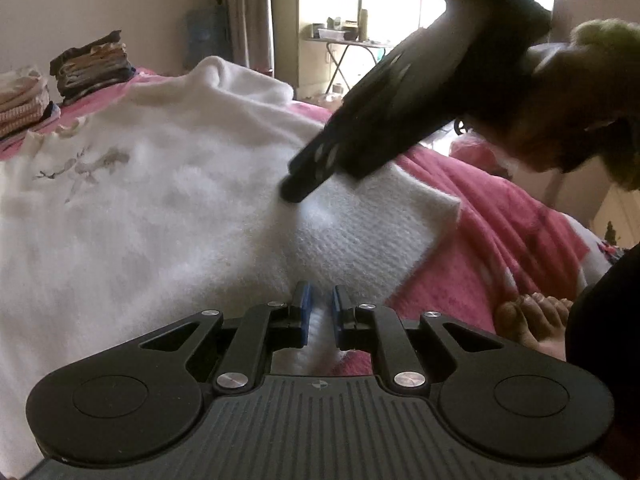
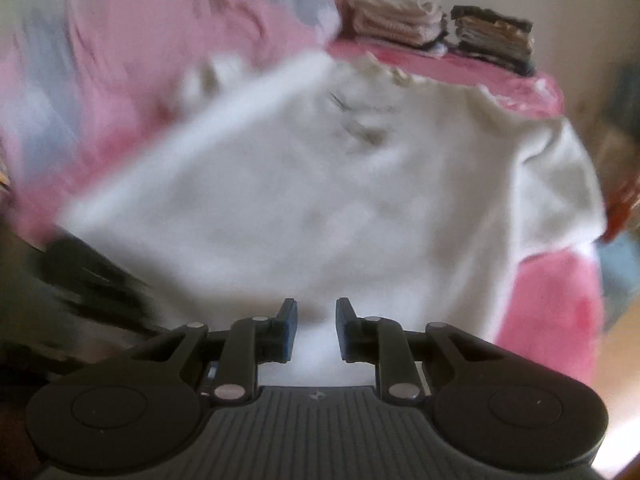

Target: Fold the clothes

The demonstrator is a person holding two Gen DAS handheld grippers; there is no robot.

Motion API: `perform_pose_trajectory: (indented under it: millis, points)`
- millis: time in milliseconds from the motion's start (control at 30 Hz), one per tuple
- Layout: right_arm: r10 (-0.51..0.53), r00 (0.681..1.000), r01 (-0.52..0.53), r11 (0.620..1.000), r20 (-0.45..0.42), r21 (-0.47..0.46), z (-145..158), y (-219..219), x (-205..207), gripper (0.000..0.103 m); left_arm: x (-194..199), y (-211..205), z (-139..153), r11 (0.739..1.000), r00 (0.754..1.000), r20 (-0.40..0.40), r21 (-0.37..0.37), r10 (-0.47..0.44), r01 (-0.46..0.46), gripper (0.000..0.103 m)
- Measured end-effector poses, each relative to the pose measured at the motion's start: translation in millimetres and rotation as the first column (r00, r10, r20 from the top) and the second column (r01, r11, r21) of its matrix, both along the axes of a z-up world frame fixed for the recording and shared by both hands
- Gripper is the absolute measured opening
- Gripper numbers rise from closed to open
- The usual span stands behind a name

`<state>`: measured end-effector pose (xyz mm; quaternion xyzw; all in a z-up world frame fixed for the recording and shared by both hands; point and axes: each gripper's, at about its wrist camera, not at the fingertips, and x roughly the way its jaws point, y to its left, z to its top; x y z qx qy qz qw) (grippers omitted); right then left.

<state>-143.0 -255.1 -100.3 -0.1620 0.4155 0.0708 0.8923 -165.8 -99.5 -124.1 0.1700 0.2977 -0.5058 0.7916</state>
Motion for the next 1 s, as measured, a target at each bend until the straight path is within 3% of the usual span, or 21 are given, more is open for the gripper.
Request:
perform_pose_trajectory:
  millis: [67, 167, 233, 300, 467, 533, 633, 667, 733, 767, 800, 900, 967, 1000]
  points:
    - [-0.040, 0.999, 0.040, 0.999, 0.016, -0.020, -5.6, -11.3, 7.7, 0.017, 2.3, 1.7, -0.5, 1.000, 1.000, -0.020, -0.011, 0.005, -0.005, 0.011]
    - [-0.110, 0.994, 0.109, 0.990, 0.007, 0.093, 16.4, -21.1, 13.9, 0.014, 2.5, 3.9, -2.2, 1.000, 0.999, -0.039, -0.028, 0.013, -0.014, 0.011]
    - [-0.003, 1.000, -0.002, 0.979, 0.024, 0.203, 36.8, -13.0, 8.4, 0.014, 3.3, 5.6, -3.3, 0.999, 0.999, -0.050, -0.040, 0.018, -0.020, 0.011]
    - [0.119, 0.993, -0.119, 0.965, 0.011, 0.232, 41.5, 7.7, 10.7, 0.014, 5.5, 7.8, -5.0, 0.998, 0.997, -0.077, -0.060, 0.031, -0.036, 0.011]
    - [0.115, 0.993, -0.114, 0.993, -0.026, 0.039, -8.2, 31.8, 64.5, 0.012, 12.5, 11.5, -8.5, 0.992, 0.986, -0.157, -0.098, 0.063, -0.079, 0.010]
    - [-0.011, 1.000, 0.015, 0.991, -0.027, 0.134, 0.0, 13.4, 90.0, 0.007, 14.1, 12.4, -8.4, 0.991, 0.981, -0.179, -0.104, 0.069, -0.089, 0.011]
    - [0.067, 0.998, -0.066, 0.976, -0.001, 0.209, 27.5, 18.8, 87.7, 0.009, 15.8, 15.6, -9.8, 0.988, 0.975, -0.208, -0.118, 0.074, -0.100, 0.011]
    - [0.157, 0.987, -0.142, 0.957, -0.039, 0.253, 29.4, 27.6, 84.6, 0.010, 16.1, 16.6, -10.3, 0.987, 0.974, -0.214, -0.124, 0.074, -0.102, 0.011]
    - [0.332, 0.937, -0.282, 0.901, -0.106, 0.330, 25.6, 48.4, 77.9, 0.010, 17.1, 18.5, -11.7, 0.984, 0.970, -0.232, -0.138, 0.076, -0.110, 0.011]
    - [0.393, 0.910, -0.333, 0.884, -0.135, 0.329, 16.8, 60.2, 76.6, 0.009, 17.7, 19.4, -12.4, 0.983, 0.967, -0.241, -0.145, 0.077, -0.114, 0.011]
    - [0.419, 0.896, -0.373, 0.890, -0.148, 0.263, 2.8, 73.7, 81.3, 0.008, 18.0, 20.4, -13.1, 0.982, 0.966, -0.248, -0.150, 0.078, -0.117, 0.011]
    - [0.330, 0.940, -0.308, 0.928, -0.081, 0.208, -5.6, 77.8, 119.1, 0.000, 19.0, 22.0, -14.3, 0.980, 0.964, -0.254, -0.161, 0.073, -0.117, 0.011]
    - [0.237, 0.970, -0.221, 0.953, -0.053, 0.208, 6.8, 70.9, 137.6, 0.000, 20.5, 22.0, -14.5, 0.979, 0.964, -0.257, -0.166, 0.070, -0.115, 0.011]
    - [0.264, 0.963, -0.247, 0.944, -0.048, 0.218, 14.5, 70.0, 136.0, 0.002, 21.4, 22.1, -14.5, 0.979, 0.962, -0.263, -0.167, 0.069, -0.116, 0.011]
